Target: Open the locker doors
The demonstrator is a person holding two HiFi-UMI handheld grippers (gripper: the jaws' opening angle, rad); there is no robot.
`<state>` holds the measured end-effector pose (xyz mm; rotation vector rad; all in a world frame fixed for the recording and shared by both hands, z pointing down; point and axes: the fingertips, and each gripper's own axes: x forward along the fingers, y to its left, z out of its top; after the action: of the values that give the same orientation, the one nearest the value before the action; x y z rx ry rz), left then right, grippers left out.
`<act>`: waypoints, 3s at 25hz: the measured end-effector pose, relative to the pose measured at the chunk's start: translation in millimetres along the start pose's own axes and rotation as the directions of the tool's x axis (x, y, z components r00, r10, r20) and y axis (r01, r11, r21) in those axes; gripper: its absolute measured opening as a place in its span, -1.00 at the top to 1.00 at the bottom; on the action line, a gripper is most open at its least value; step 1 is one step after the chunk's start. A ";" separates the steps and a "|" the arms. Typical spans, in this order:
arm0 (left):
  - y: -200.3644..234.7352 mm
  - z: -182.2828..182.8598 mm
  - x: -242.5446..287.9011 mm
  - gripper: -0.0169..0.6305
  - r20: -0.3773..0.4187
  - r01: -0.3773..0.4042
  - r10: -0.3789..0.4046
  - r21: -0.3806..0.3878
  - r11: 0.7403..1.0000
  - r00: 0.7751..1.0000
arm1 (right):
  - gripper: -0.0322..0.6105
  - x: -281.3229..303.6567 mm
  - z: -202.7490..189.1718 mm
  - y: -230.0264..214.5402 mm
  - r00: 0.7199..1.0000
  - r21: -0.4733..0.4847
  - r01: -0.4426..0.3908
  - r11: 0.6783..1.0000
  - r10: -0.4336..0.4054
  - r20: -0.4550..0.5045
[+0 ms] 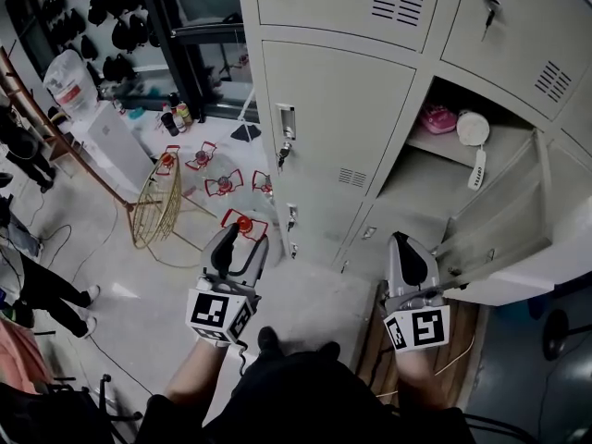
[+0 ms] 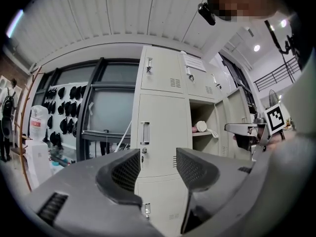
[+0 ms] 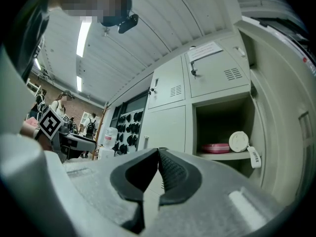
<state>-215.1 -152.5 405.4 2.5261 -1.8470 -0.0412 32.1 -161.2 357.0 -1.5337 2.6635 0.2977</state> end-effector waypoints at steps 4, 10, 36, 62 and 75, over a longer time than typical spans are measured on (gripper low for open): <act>8.2 -2.6 1.3 0.26 -0.018 0.008 -0.009 -0.019 1.000 1.000 | 0.89 7.5 1.8 6.3 1.000 0.009 0.009 1.000 -0.009 0.009; 27.3 -1.6 3.9 0.26 -0.033 0.027 -0.027 -0.016 1.000 0.999 | 0.89 18.6 8.1 14.6 0.999 0.011 0.042 0.999 -0.042 0.035; -98.3 -34.9 72.7 0.26 -0.053 0.490 -0.494 -0.077 0.868 0.868 | 0.75 -175.3 52.7 -111.2 0.760 -0.095 0.649 0.755 -0.647 0.053; -204.4 -35.2 49.3 0.26 -0.101 0.144 -0.148 -0.043 0.989 0.984 | 0.57 -107.4 -38.2 -322.7 0.952 0.027 0.293 0.956 -0.289 -0.097; -172.5 -39.4 42.4 0.26 -0.111 0.051 -0.056 -0.042 0.998 0.992 | 0.48 -53.5 -61.8 -350.2 0.938 -0.001 0.311 0.950 -0.307 -0.162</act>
<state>-36.7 -140.7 439.9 2.4960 -1.7208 0.0623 363.9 -298.6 376.3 -2.0116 2.4662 0.1273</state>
